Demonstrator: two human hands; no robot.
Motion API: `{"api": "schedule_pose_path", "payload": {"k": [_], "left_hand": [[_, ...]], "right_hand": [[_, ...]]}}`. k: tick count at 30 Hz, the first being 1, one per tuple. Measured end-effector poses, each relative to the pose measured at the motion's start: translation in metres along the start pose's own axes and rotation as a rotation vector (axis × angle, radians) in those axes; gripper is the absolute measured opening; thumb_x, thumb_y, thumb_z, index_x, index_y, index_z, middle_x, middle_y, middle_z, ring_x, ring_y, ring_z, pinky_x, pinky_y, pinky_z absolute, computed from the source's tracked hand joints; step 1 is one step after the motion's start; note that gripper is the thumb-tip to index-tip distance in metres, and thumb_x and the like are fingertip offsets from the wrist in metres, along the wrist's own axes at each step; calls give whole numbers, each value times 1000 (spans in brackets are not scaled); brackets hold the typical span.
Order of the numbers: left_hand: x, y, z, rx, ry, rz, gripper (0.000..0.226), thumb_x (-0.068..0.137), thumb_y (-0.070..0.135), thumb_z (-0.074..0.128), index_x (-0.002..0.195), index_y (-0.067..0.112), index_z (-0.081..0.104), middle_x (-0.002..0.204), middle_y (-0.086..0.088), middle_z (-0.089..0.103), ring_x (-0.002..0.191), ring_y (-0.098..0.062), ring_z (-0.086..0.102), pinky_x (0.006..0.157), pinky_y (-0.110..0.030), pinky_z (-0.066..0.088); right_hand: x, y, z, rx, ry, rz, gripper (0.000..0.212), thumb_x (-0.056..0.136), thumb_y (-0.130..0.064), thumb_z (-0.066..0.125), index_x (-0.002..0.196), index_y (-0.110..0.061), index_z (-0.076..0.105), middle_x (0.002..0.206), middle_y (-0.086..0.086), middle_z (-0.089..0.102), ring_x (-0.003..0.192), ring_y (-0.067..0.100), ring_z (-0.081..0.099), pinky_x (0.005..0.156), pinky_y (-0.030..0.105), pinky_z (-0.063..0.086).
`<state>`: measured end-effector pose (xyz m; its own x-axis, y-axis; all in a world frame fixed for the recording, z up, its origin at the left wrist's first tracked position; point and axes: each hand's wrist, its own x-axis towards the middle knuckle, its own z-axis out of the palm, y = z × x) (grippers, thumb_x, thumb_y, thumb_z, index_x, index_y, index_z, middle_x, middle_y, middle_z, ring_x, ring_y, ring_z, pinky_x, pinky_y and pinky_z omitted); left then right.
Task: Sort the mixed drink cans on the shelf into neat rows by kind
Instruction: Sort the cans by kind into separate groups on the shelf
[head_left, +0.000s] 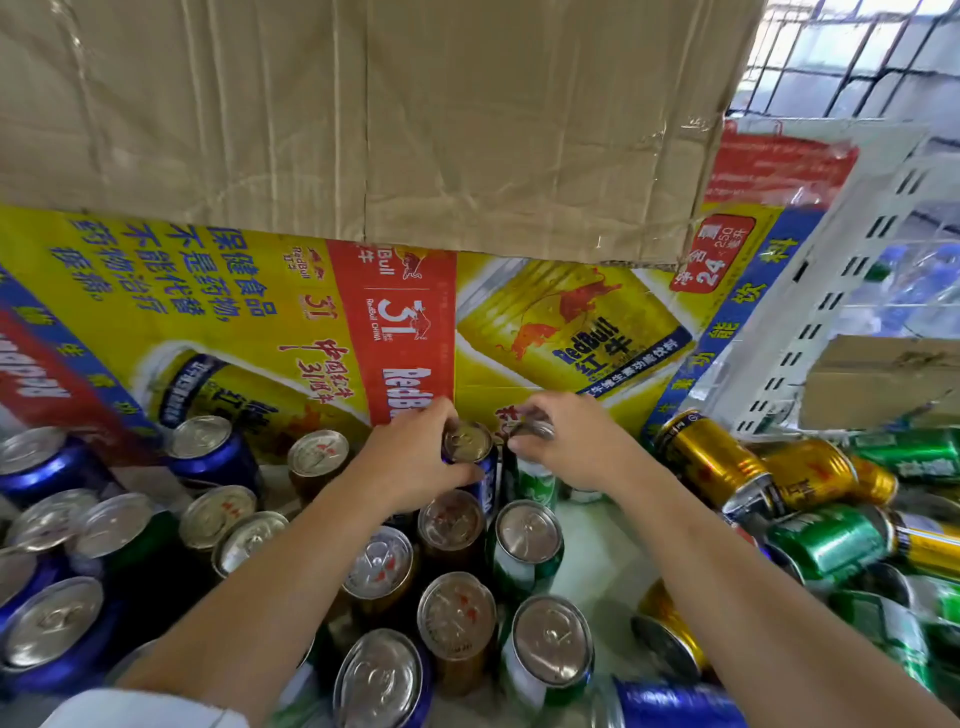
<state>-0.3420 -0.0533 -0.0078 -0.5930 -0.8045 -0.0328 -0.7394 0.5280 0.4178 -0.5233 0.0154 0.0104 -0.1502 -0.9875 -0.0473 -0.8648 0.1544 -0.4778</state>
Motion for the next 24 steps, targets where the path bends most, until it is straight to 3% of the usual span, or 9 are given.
{"api": "schedule_pose_path", "payload": {"k": [3,6,8,11,14,16,20,24], "left_hand": [[-3,0,2,36,11,0,49,78,56,70,108,27,44,111,5,57,99,-19,55,86,-41,47],[-3,1,1,47,8,-2,49,78,56,69,108,27,44,113,6,57,102,-18,55,87,-40,46],[-3,3,0,52,-6,-16,48,78,55,69,107,27,43,110,6,57,98,-17,55,84,-39,47],[-3,7,-4,74,-36,-18,49,78,54,70,108,27,42,109,4,57,96,-16,54,80,-37,47],[-9,17,-5,117,-19,43,57,82,54,66,125,23,45,125,3,51,112,-17,49,93,-34,43],[-16,31,-8,66,6,94,58,85,53,63,132,25,44,133,6,45,119,-15,44,98,-31,39],[-33,51,-10,56,-86,204,49,85,55,61,127,33,51,129,13,49,113,-5,40,84,-24,31],[-45,60,-2,77,-292,234,56,82,53,67,130,29,51,130,8,50,121,-10,42,99,-31,38]], "right_hand": [[-5,23,-7,89,48,59,31,96,-14,54,127,-14,58,123,3,62,106,13,57,91,26,48],[-10,52,-14,-143,-5,151,40,87,1,52,123,-13,59,122,8,62,108,23,59,91,33,50],[-14,64,-11,-312,-123,161,47,82,-2,58,126,-16,54,122,6,61,107,23,58,87,31,50],[-15,75,8,-426,-184,132,73,76,-13,69,141,-22,38,136,3,47,123,25,46,102,38,43],[-18,71,23,-610,-156,157,92,78,-29,76,149,-30,19,141,8,31,130,31,32,105,49,36],[-20,66,30,-729,-105,148,86,83,-27,71,150,-32,17,140,11,28,130,34,30,102,49,36],[-21,71,35,-715,-65,93,80,84,-20,67,148,-29,22,141,4,36,130,32,32,103,51,33],[-30,85,27,-521,7,-39,68,77,-20,70,135,-32,36,135,-7,47,127,23,40,100,44,41]]}}
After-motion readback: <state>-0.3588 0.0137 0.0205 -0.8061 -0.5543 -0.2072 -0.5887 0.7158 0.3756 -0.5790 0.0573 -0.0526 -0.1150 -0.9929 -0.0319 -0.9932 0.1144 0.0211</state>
